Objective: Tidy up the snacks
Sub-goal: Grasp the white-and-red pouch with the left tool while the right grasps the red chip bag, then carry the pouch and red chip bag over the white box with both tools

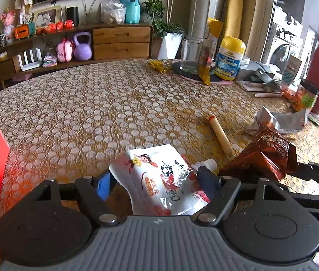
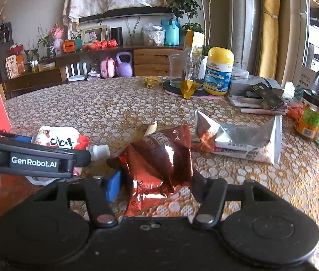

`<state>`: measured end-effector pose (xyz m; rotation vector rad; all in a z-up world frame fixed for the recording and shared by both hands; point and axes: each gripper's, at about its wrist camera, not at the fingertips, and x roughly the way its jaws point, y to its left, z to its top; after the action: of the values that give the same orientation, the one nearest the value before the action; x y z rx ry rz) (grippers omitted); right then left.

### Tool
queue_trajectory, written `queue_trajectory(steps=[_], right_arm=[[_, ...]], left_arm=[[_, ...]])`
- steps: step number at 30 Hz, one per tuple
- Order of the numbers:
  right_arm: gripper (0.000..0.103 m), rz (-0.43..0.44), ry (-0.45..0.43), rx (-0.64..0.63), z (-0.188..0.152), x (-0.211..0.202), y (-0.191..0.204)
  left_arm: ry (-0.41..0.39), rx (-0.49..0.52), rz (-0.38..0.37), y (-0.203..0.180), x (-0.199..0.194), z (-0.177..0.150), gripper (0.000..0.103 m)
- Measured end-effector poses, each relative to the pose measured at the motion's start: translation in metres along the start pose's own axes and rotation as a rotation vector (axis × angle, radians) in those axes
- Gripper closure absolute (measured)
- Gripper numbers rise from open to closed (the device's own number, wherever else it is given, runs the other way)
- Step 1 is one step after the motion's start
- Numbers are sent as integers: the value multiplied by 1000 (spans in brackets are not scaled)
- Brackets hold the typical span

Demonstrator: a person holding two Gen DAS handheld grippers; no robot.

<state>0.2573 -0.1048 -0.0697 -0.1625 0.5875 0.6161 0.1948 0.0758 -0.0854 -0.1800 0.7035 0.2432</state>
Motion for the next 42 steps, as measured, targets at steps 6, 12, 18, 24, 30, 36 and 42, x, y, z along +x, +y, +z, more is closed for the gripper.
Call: queue_trajectory(steps=[6, 12, 18, 24, 30, 36, 42], right_arm=[[46, -6, 0, 46, -12, -22, 3], [47, -17, -18, 92, -26, -56, 8], [47, -23, -28, 138, -42, -85, 13], [47, -25, -35, 150, -51, -107, 23], [47, -20, -56, 149, -54, -127, 33], [47, -12, -84, 134, -54, -144, 43], [46, -2, -114, 119, -49, -156, 54]], left_arm=[[1, 9, -10, -2, -23, -13, 26], [-10, 2, -17, -2, -51, -31, 26], [-23, -10, -24, 0, -81, -48, 26], [-42, -17, -30, 5, -112, -62, 26], [-86, -17, -40, 7, -144, -68, 26], [-132, -16, -54, 9, -172, -70, 26], [-180, -20, -45, 17, -195, -71, 26]])
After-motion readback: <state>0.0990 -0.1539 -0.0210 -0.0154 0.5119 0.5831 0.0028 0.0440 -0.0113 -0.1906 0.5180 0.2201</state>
